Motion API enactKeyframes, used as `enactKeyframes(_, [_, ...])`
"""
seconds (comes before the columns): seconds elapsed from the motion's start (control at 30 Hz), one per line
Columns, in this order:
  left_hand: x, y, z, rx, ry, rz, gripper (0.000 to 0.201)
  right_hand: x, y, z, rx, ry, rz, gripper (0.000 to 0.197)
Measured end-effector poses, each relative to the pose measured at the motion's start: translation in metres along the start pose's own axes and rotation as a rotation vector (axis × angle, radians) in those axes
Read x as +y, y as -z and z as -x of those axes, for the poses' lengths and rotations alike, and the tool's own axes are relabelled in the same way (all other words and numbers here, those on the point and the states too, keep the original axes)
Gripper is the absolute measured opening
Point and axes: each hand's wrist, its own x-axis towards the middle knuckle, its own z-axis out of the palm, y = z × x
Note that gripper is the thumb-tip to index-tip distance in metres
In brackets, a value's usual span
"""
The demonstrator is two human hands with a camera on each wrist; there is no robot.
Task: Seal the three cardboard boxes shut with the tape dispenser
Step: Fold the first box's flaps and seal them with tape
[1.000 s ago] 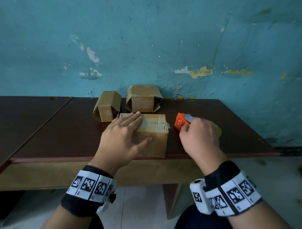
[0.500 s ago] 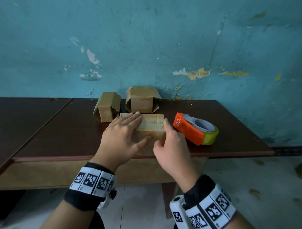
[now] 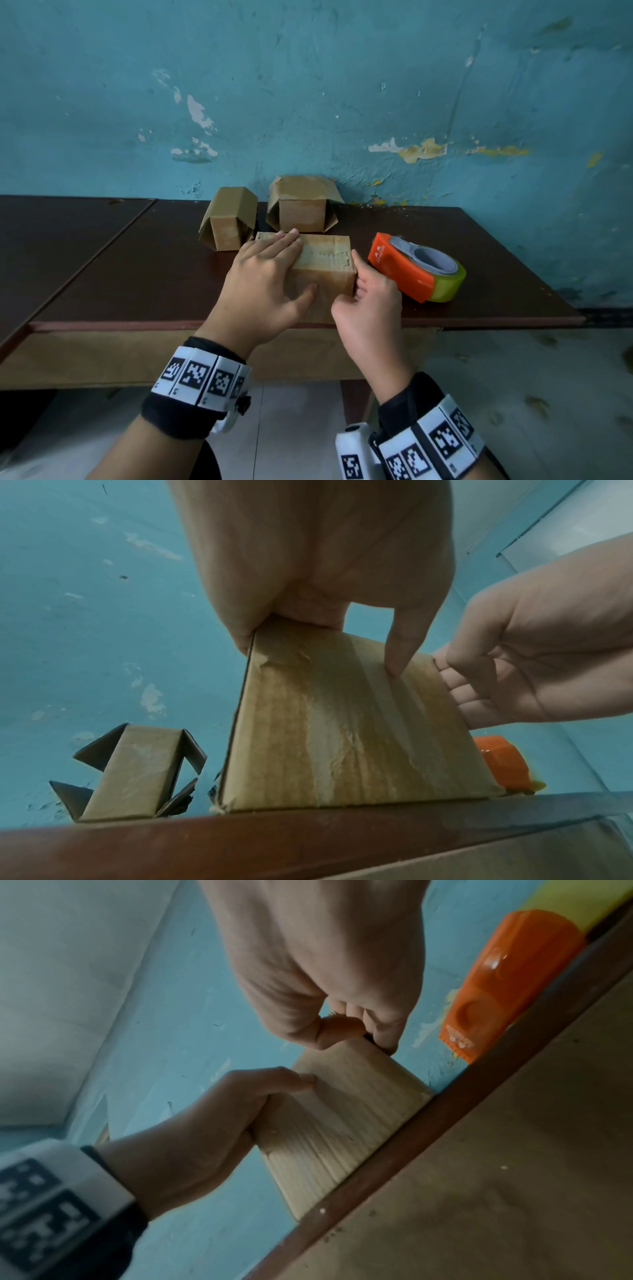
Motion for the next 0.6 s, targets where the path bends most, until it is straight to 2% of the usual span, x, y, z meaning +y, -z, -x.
enactKeyframes(0.1, [0.000, 0.002, 0.000, -0.019, 0.000, 0.029, 0.077, 0.007, -0.003, 0.004, 0.038, 0.045, -0.009, 0.081])
enactKeyframes(0.2, [0.000, 0.004, 0.001, -0.010, 0.000, 0.051, 0.077, 0.009, -0.005, 0.002, -0.020, 0.036, -0.029, 0.084])
enactKeyframes(0.27, [-0.002, 0.007, 0.001, 0.025, 0.032, 0.214, 0.065, 0.005, -0.002, 0.001, -0.078, 0.013, -0.038, 0.085])
enactKeyframes(0.33, [-0.006, 0.013, 0.001, 0.026, 0.185, 0.582, 0.054, 0.000, 0.004, 0.000, -0.129, 0.009, -0.062, 0.082])
enactKeyframes(0.4, [-0.013, 0.015, 0.004, 0.048, 0.374, 0.861, 0.057, -0.002, 0.008, -0.002, -0.134, 0.030, -0.111, 0.068])
enactKeyframes(0.5, [-0.016, 0.014, 0.013, 0.099, 0.618, 1.027, 0.053, -0.002, 0.010, -0.004, -0.059, 0.068, -0.120, 0.045])
enactKeyframes(0.6, [-0.016, 0.012, 0.022, 0.094, 0.713, 1.141, 0.051, 0.003, 0.006, -0.007, -0.020, 0.042, -0.118, 0.037])
